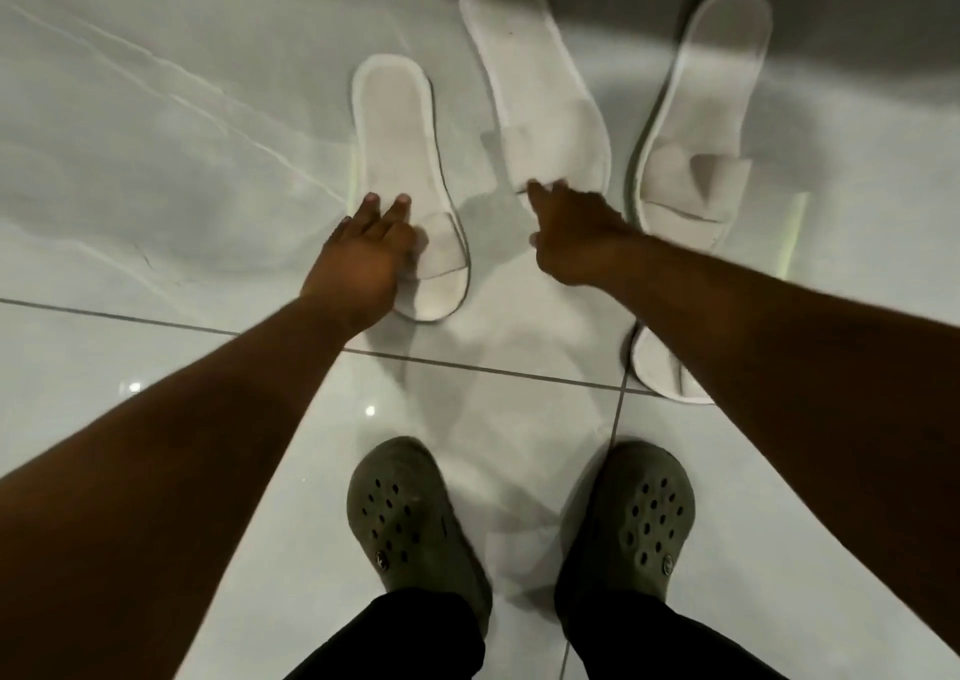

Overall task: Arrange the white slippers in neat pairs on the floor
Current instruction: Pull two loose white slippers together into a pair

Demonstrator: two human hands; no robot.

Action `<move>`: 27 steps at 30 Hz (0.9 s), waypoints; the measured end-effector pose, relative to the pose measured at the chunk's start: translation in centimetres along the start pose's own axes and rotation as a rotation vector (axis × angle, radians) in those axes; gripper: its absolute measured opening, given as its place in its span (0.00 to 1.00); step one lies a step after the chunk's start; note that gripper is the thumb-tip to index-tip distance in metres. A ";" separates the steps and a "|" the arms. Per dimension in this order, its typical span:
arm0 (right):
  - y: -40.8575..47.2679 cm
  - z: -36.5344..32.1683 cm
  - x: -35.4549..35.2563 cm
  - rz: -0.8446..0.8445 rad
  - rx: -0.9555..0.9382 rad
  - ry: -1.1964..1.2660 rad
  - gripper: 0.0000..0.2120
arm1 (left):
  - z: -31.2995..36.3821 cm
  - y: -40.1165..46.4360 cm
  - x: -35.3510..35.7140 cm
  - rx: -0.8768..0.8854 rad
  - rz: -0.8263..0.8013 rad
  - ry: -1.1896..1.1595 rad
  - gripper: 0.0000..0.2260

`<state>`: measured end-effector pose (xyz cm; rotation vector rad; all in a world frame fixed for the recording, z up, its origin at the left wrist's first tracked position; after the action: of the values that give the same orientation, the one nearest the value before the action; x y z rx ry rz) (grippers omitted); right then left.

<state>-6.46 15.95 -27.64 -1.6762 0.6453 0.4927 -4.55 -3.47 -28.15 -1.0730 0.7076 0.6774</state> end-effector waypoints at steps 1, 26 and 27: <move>-0.8 -0.6 0.3 0.020 -0.032 0.020 0.25 | -0.7 -0.5 0.1 0.004 -0.028 0.016 0.27; 2.0 -7.3 3.7 -0.044 -0.361 -0.197 0.47 | -5.9 -1.5 -0.6 0.027 -0.082 -0.014 0.35; 2.0 -7.7 3.8 -0.038 -0.366 -0.200 0.46 | -5.9 -1.4 -0.6 0.030 -0.080 -0.013 0.35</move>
<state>-5.04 7.54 -30.02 -1.9451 0.3911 0.7759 -4.86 -9.49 -28.70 -1.0626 0.6581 0.6029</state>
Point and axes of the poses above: each hand's wrist, its own y-axis towards the middle knuckle, its own x-axis out of the palm, z = x × y, the point moved 10 cm from there along y, towards the middle knuckle, and after that the axes turned 2 degrees about -y, right-handed, at the moved point
